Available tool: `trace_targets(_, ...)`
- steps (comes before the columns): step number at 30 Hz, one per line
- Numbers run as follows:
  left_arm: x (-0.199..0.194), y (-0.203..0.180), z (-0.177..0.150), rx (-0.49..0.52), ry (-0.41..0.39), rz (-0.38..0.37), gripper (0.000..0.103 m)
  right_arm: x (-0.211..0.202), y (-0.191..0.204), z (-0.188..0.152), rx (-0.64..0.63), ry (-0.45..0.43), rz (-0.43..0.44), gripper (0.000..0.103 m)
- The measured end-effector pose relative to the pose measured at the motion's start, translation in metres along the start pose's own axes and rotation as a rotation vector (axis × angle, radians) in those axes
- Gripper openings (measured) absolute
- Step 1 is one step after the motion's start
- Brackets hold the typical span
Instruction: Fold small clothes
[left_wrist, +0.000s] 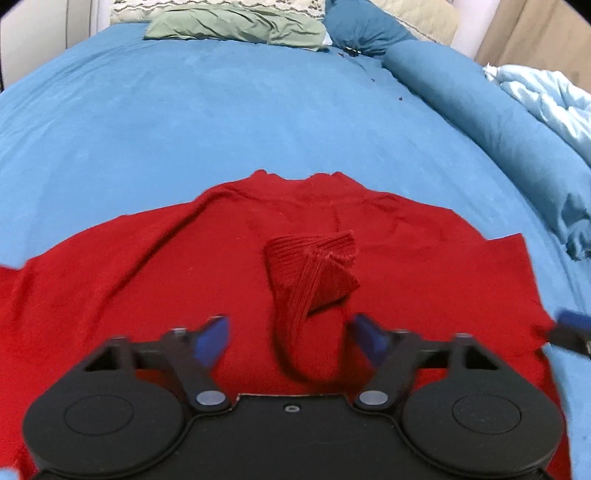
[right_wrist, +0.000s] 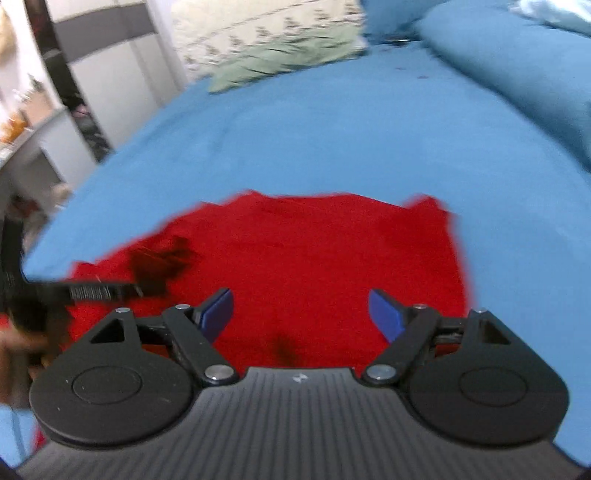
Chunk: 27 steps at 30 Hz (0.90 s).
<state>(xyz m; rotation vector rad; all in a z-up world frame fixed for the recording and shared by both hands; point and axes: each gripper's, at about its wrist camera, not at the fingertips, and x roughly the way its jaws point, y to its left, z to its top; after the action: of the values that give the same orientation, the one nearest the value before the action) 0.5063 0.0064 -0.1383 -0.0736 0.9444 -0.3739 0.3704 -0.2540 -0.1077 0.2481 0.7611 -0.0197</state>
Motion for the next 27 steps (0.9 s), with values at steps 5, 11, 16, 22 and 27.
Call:
trace_targets(5,0.011,-0.010,0.011,0.039,-0.014,0.016,0.009,0.008,-0.013,-0.032,-0.074,0.032,-0.186,0.096)
trace_targets(11,-0.034,-0.004,0.014,0.044,-0.148,0.099,0.005,0.027,-0.034,-0.049,-0.085,0.065,-0.325,0.096)
trace_targets(16,-0.068,0.034,-0.001,-0.074,-0.242,0.237,0.005,0.044,-0.031,-0.036,-0.091,0.045,-0.326,0.096)
trace_targets(22,-0.046,0.057,-0.021,-0.163,-0.203,0.229,0.005,0.051,-0.033,-0.036,-0.145,0.027,-0.332,0.096)
trace_targets(27,-0.054,0.062,-0.020,-0.206,-0.240,0.183,0.006,0.035,-0.042,-0.034,-0.108,-0.016,-0.382,0.094)
